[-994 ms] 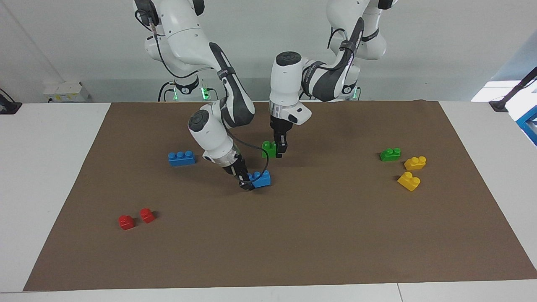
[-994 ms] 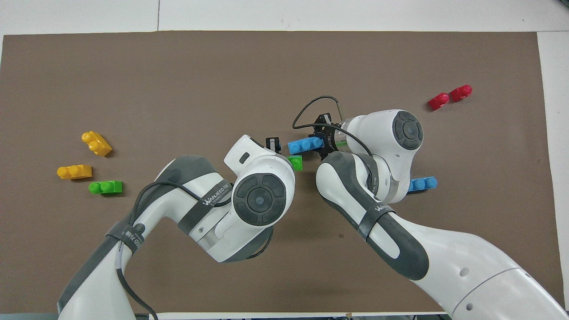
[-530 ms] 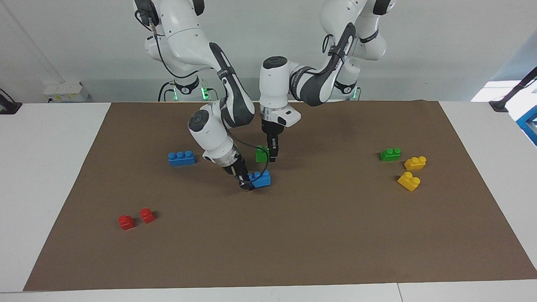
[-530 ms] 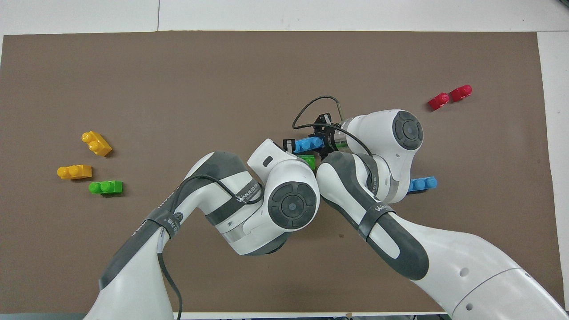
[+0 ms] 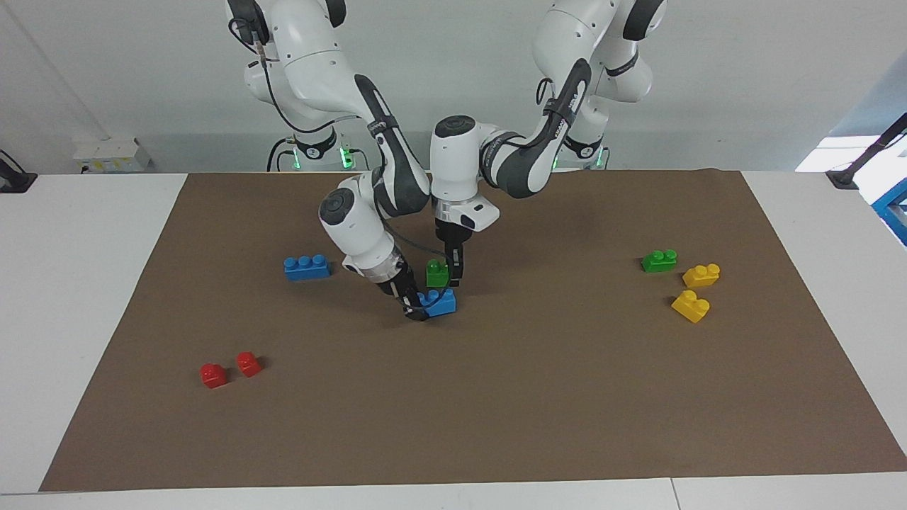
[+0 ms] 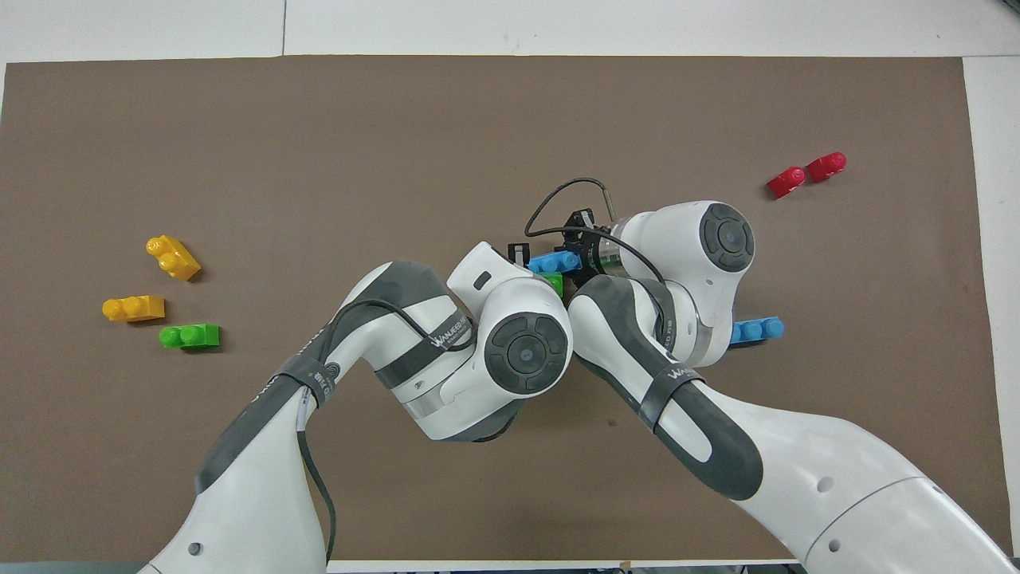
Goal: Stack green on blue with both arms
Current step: 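Lower the green brick onto the blue brick with the left gripper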
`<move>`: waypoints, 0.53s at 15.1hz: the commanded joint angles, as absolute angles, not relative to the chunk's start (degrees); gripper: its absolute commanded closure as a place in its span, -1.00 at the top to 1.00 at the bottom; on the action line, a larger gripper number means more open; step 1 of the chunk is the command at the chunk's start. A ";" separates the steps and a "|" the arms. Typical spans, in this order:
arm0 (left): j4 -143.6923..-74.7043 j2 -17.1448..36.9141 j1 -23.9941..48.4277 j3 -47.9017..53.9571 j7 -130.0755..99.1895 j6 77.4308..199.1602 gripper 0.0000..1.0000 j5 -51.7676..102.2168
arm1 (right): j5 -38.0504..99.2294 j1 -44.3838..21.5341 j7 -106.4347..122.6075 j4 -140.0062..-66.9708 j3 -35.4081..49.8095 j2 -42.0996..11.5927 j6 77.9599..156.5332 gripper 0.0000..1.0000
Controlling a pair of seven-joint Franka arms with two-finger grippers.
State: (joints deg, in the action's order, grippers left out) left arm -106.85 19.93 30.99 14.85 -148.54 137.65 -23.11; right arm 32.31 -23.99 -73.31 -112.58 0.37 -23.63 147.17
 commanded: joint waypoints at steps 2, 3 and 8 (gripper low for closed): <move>-104.33 21.71 31.99 14.77 -149.94 138.34 -1.00 -25.13 | 33.57 -25.84 -72.86 -113.12 0.70 -24.78 150.64 -1.00; -104.33 21.71 31.99 14.77 -149.94 138.43 -1.00 -25.14 | 33.57 -25.84 -72.95 -113.12 0.70 -24.79 150.64 -1.00; -101.52 22.85 31.11 14.77 -149.41 138.78 -1.00 -26.01 | 34.63 -26.98 -73.21 -113.12 0.70 -25.66 151.17 -1.00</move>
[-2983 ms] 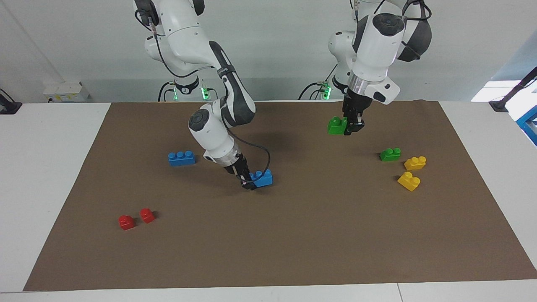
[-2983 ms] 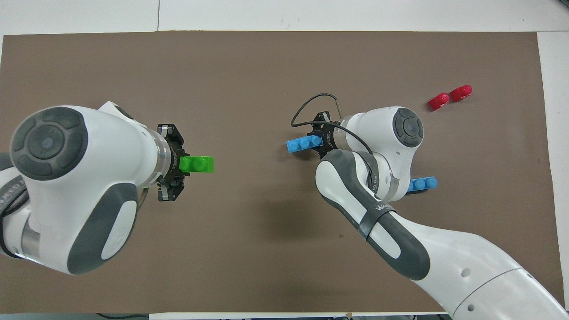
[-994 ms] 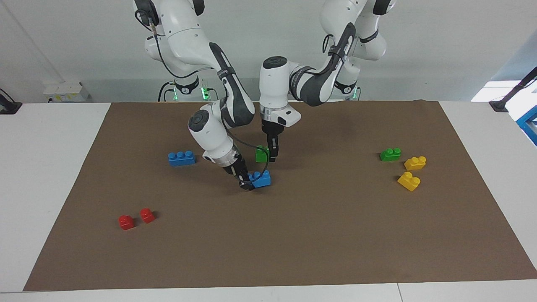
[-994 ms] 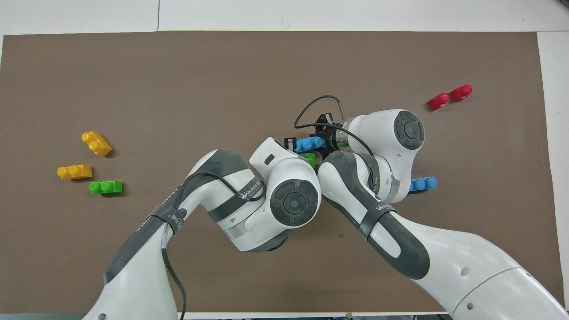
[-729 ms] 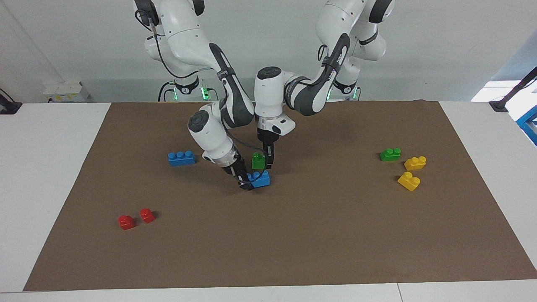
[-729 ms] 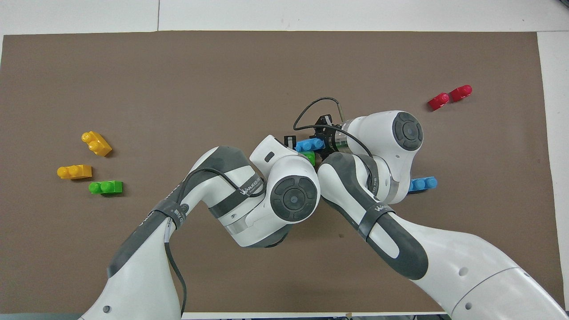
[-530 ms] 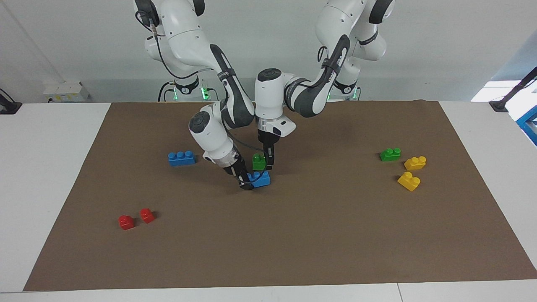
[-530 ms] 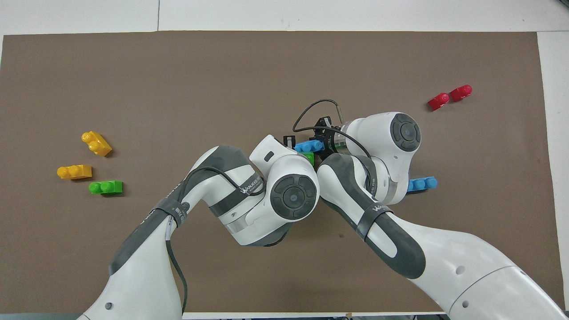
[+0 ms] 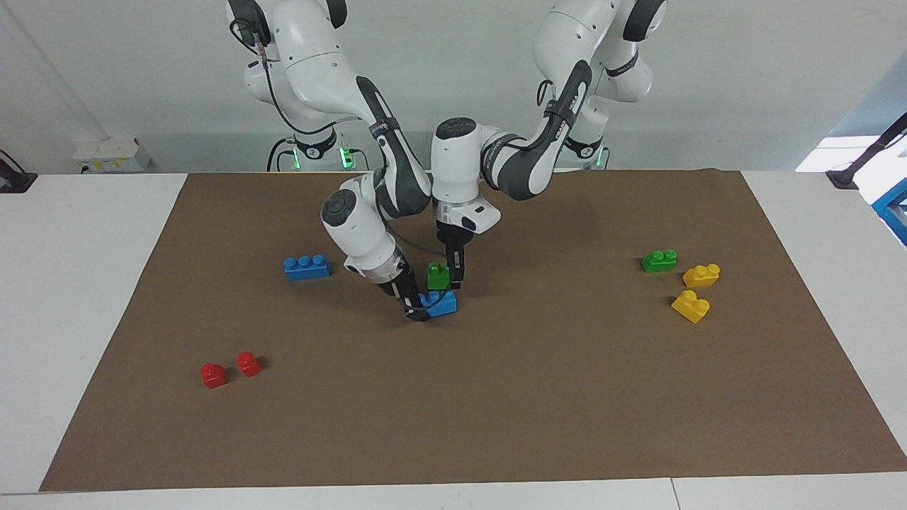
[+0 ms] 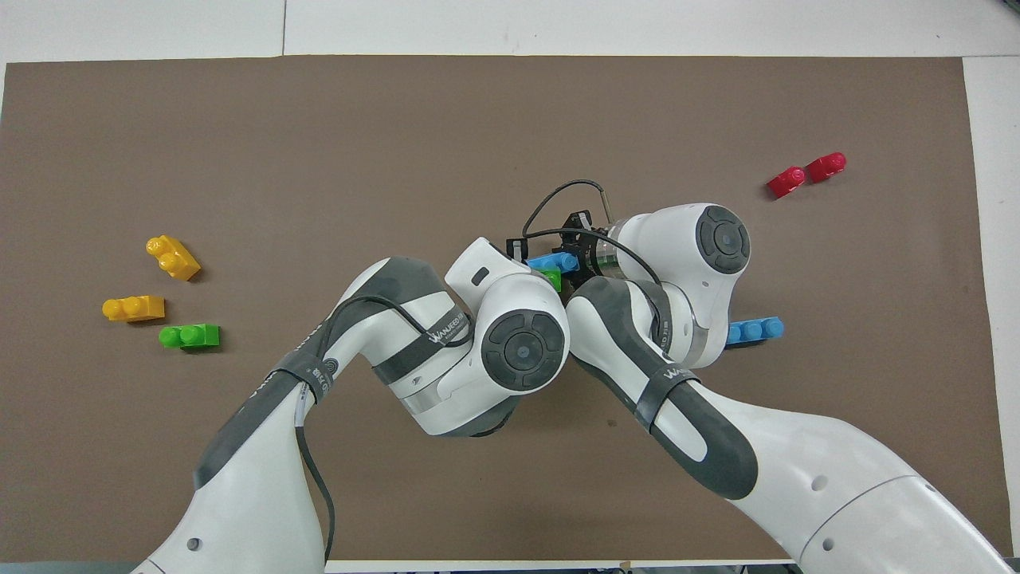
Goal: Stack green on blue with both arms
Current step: 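Lower the green brick onto the blue brick with the left gripper, then press the green brick down with the left gripper while the right gripper holds blue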
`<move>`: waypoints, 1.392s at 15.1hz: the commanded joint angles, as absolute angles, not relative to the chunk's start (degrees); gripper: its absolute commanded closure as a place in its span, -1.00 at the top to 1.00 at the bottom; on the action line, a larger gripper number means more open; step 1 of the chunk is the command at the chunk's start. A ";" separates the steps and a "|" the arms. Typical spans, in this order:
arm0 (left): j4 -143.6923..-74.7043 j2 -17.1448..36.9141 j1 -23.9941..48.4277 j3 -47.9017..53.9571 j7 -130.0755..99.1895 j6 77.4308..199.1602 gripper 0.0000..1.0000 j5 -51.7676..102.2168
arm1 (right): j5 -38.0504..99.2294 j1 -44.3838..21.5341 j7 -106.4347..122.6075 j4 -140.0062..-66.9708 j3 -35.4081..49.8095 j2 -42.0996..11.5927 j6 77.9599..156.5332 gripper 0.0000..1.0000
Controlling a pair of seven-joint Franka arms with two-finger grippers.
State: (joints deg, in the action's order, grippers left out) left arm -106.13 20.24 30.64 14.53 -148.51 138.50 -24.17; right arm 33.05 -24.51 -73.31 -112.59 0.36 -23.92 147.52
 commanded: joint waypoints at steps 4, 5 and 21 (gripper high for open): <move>-101.69 23.29 31.29 14.77 -149.41 138.52 -1.00 -26.63 | 34.89 -27.07 -73.13 -113.20 0.70 -25.93 151.96 -1.00; -101.95 23.29 31.38 14.77 -149.24 137.91 -1.00 -26.72 | 34.89 -27.07 -73.13 -113.20 0.70 -25.93 151.96 -1.00; -103.10 24.26 31.46 14.77 -150.29 137.02 -1.00 -26.10 | 34.89 -27.07 -72.60 -114.35 0.70 -25.84 153.19 -1.00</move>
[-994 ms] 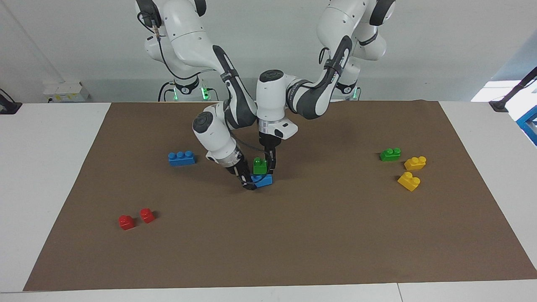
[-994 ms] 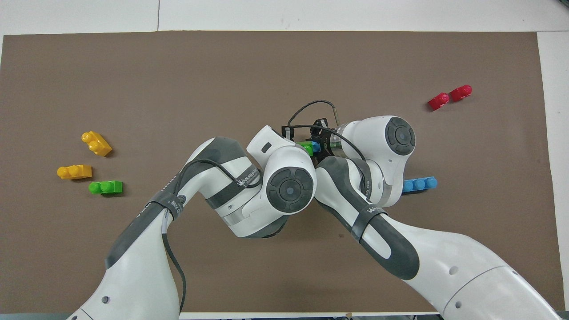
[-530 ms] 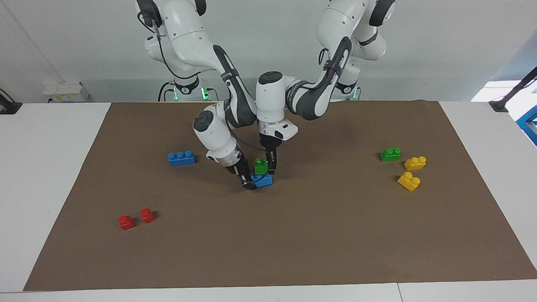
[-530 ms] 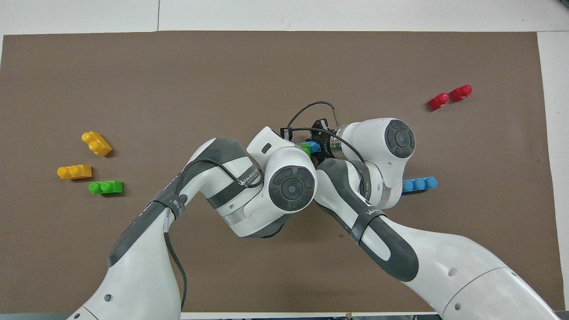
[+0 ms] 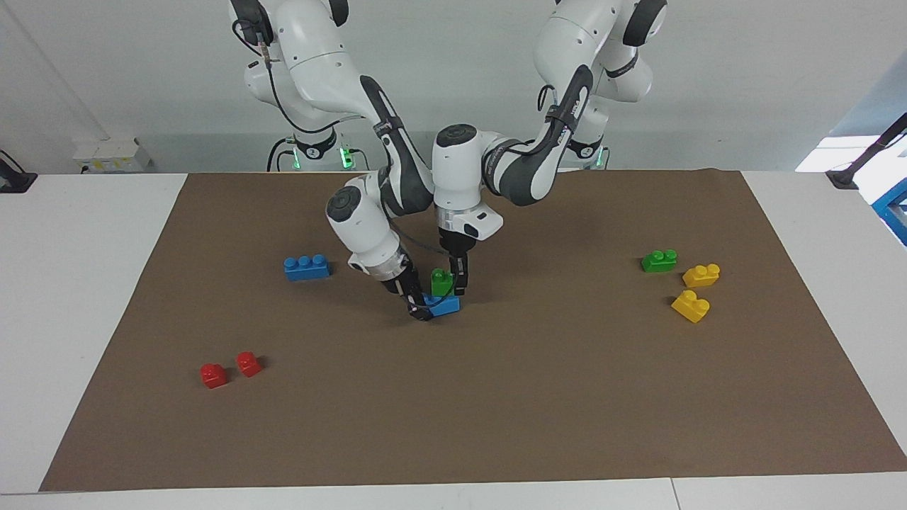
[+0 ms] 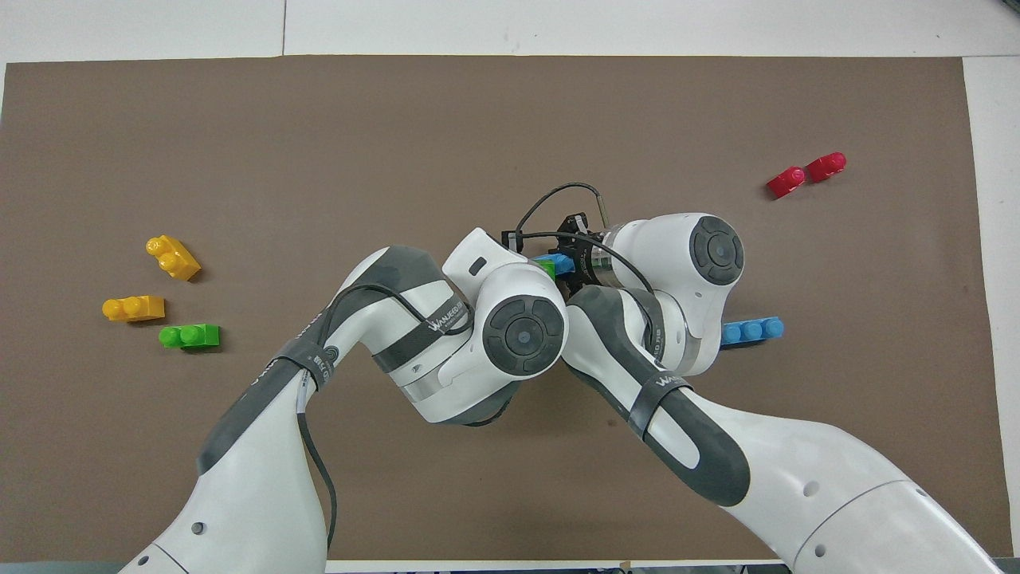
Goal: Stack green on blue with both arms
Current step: 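Press the green brick down with the left gripper while the right gripper holds blue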
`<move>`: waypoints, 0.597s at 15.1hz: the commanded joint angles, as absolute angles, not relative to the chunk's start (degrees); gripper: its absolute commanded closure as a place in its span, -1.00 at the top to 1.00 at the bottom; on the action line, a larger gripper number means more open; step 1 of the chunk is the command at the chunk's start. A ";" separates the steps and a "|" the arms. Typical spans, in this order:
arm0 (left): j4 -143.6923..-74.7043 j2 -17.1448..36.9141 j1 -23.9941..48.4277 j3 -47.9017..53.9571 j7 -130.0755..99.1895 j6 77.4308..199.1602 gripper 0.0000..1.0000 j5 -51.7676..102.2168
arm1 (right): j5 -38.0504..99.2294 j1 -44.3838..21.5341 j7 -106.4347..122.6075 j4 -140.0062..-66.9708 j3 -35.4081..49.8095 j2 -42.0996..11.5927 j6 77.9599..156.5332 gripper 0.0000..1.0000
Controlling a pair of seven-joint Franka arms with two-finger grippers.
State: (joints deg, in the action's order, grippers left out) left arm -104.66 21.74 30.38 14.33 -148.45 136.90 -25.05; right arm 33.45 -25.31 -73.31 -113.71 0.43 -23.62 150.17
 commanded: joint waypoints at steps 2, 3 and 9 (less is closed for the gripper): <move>-102.92 24.26 31.46 14.77 -150.29 137.11 -1.00 -26.02 | 34.89 -27.07 -72.42 -114.69 0.70 -25.84 153.28 -1.00; -102.92 24.26 31.46 14.77 -150.29 137.11 -1.00 -26.10 | 34.89 -27.07 -72.07 -114.70 0.70 -25.84 153.28 -1.00; -102.92 24.87 31.90 14.77 -150.56 137.37 -1.00 -26.10 | 34.89 -27.16 -71.72 -114.79 0.70 -25.75 153.28 -1.00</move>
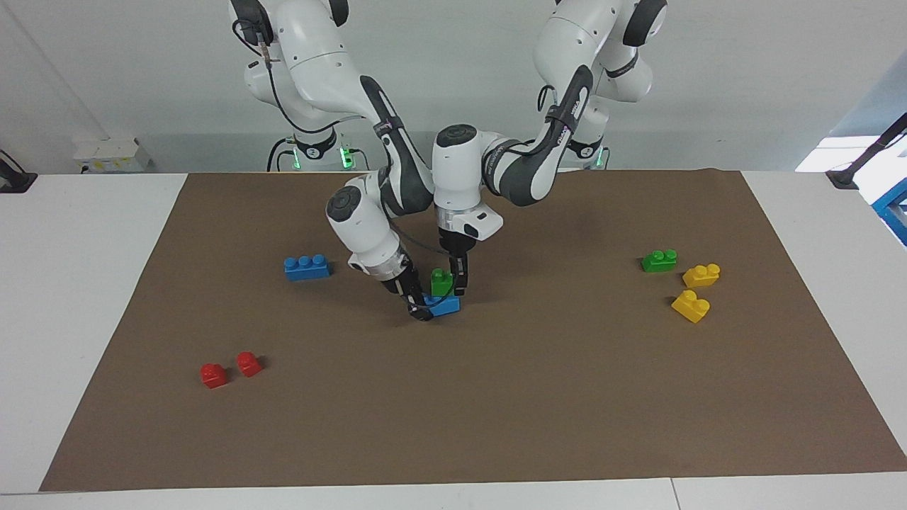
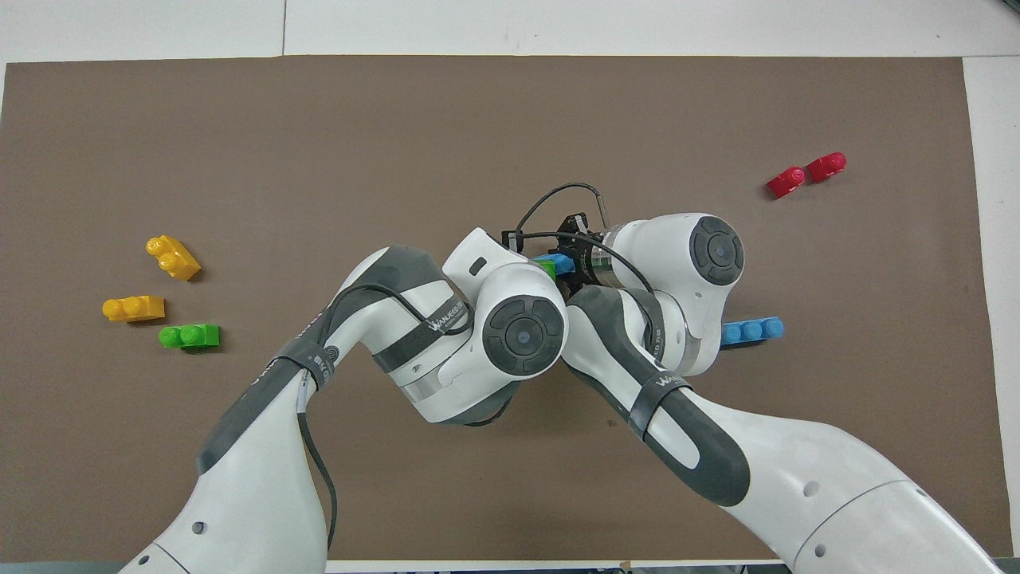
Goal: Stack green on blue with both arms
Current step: 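Press the green brick down with the left gripper while the right gripper holds blue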
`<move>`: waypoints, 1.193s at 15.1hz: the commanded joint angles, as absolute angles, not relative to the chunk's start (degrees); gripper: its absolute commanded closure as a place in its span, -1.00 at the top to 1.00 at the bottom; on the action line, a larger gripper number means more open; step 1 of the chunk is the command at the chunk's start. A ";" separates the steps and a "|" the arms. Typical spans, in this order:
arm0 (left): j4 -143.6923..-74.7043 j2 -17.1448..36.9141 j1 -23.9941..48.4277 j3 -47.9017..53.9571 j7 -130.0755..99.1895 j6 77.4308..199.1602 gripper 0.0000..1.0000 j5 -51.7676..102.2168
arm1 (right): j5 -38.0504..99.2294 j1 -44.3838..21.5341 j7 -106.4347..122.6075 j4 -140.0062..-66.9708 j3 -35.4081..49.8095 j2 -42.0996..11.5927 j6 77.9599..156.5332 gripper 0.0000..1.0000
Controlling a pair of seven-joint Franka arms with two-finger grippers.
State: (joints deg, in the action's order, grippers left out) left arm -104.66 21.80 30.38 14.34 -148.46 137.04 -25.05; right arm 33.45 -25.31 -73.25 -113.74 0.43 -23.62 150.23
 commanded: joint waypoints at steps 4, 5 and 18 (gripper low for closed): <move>-102.92 25.05 31.99 14.77 -151.08 137.99 -1.00 -26.19 | 34.89 -27.16 -71.11 -115.66 0.70 -25.58 153.63 -1.00; -103.09 25.05 31.99 14.77 -151.08 138.34 -1.00 -26.19 | 34.89 -27.16 -70.49 -116.27 0.70 -25.58 154.59 -1.00; -102.74 26.54 32.96 14.24 -154.86 137.64 -1.00 -26.80 | 34.89 -28.21 -69.08 -118.04 0.70 -25.40 156.62 -0.22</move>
State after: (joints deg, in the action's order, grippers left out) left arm -104.74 23.59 30.48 14.28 -152.62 138.93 -25.09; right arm 34.80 -26.02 -70.38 -116.10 0.74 -23.14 154.91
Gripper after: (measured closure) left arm 0.652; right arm 0.599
